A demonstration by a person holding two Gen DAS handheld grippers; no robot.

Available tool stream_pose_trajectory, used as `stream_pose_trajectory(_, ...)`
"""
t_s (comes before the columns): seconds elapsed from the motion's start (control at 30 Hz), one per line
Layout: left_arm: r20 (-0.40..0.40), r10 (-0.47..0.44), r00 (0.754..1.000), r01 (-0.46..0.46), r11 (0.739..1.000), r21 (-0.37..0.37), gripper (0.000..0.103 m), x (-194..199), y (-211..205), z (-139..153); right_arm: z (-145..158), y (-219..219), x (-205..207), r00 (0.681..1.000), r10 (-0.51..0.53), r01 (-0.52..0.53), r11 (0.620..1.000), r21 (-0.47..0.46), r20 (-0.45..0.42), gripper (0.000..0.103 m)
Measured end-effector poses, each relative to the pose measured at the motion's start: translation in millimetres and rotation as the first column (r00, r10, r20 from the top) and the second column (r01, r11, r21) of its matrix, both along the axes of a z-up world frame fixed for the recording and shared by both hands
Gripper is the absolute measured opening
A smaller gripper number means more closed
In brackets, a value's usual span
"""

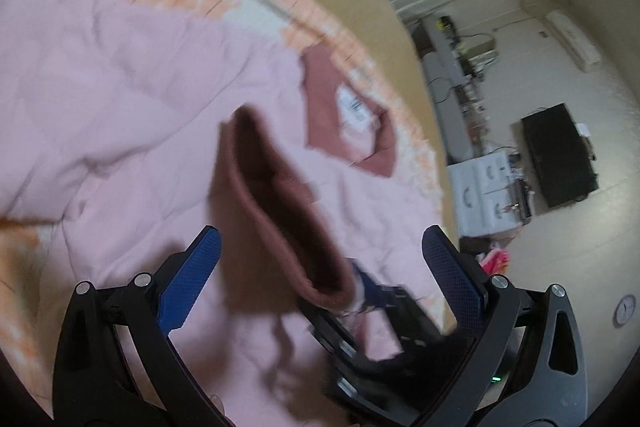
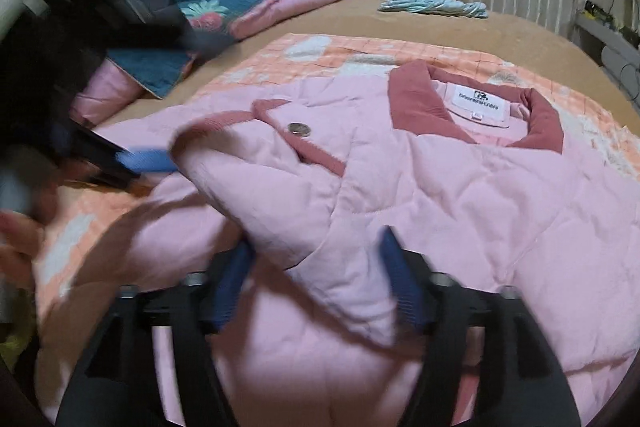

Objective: Fold large clothes
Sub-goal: 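Lay the held sleeve across the jacket body and open the right gripper, then grasp the trimmed front edge with the left gripper, fold it over, release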

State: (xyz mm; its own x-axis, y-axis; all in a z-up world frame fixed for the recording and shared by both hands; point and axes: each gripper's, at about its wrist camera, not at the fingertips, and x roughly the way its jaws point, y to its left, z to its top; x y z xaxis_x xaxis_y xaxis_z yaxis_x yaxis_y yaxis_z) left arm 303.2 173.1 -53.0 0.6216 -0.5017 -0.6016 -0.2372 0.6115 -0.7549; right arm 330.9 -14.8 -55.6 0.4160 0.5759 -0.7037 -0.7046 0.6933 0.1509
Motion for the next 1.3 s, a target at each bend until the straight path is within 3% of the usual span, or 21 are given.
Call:
stream_pose_trajectory(0.13, -0.057, -0.021, 0.998, 0.021, 1.0, -0.01, 0.094, 2.5, -10.8, -25.5, 12.4, -29.9, -12.2, 1.0, -0.009, 0.009, 0.998, 0.058, -0.006, 0.083)
stream_pose_trajectory(0.2, -0.06, -0.031, 0.998, 0.032, 0.999, 0.022, 0.093, 5.1, -20.1, -29.9, 15.7, -48.8, -14.7, 0.999, -0.041, 0.041, 0.997, 0.062, -0.002, 0.083)
stream_pose_trajectory(0.27, -0.063, -0.044, 0.997, 0.049, 0.996, 0.072, 0.082, 8.6, -26.7, -33.2, 17.5, -67.8, -14.4, 0.997, -0.077, 0.077, 0.995, 0.061, 0.0, 0.083)
stream_pose_trajectory(0.4, -0.075, -0.083, 0.994, 0.099, 0.963, 0.252, 0.024, 13.0, -49.4, -28.8, 19.0, -115.2, -9.5, 0.982, -0.189, 0.189, 0.98, 0.054, 0.001, 0.083)
stream_pose_trajectory(0.5, -0.035, -0.127, 0.991, 0.131, 0.91, 0.392, 0.014, 14.2, -62.5, -5.2, 17.6, -149.9, -0.6, 0.956, -0.292, 0.292, 0.955, 0.046, -0.008, 0.083)
stream_pose_trajectory(0.67, 0.1, -0.14, 0.985, 0.069, 0.857, 0.511, 0.014, 17.0, -58.9, 56.2, 16.5, -203.0, 17.6, 0.899, -0.436, 0.438, 0.896, 0.071, -0.038, 0.083)
stream_pose_trajectory(0.77, 0.109, -0.135, 0.985, 0.05, 0.824, 0.565, 0.012, 23.4, -55.9, 65.2, 17.2, -225.2, 30.9, 0.867, -0.494, 0.498, 0.863, 0.084, -0.063, 0.083)
stream_pose_trajectory(0.87, 0.045, -0.12, 0.992, 0.071, 0.808, 0.585, 0.012, 32.3, -44.8, 42.4, 17.1, -228.1, 40.4, 0.86, -0.507, 0.511, 0.857, 0.068, -0.06, 0.083)
stream_pose_trajectory(1.0, -0.059, -0.088, 0.994, 0.106, 0.831, 0.546, 0.013, 33.6, -34.1, -3.3, 13.2, -218.7, 56.3, 0.869, -0.492, 0.494, 0.869, 0.019, -0.053, 0.083)
stream_pose_trajectory(1.2, -0.093, -0.084, 0.992, 0.121, 0.829, 0.547, 0.021, 26.3, -31.9, -25.7, -3.5, -202.3, 77.1, 0.886, -0.461, 0.456, 0.887, -0.076, -0.055, 0.083)
stream_pose_trajectory(1.3, -0.096, -0.089, 0.991, 0.128, 0.813, 0.568, 0.025, 24.3, -32.6, -26.4, -17.8, -201.3, 85.5, 0.875, -0.482, 0.47, 0.869, -0.152, -0.052, 0.083)
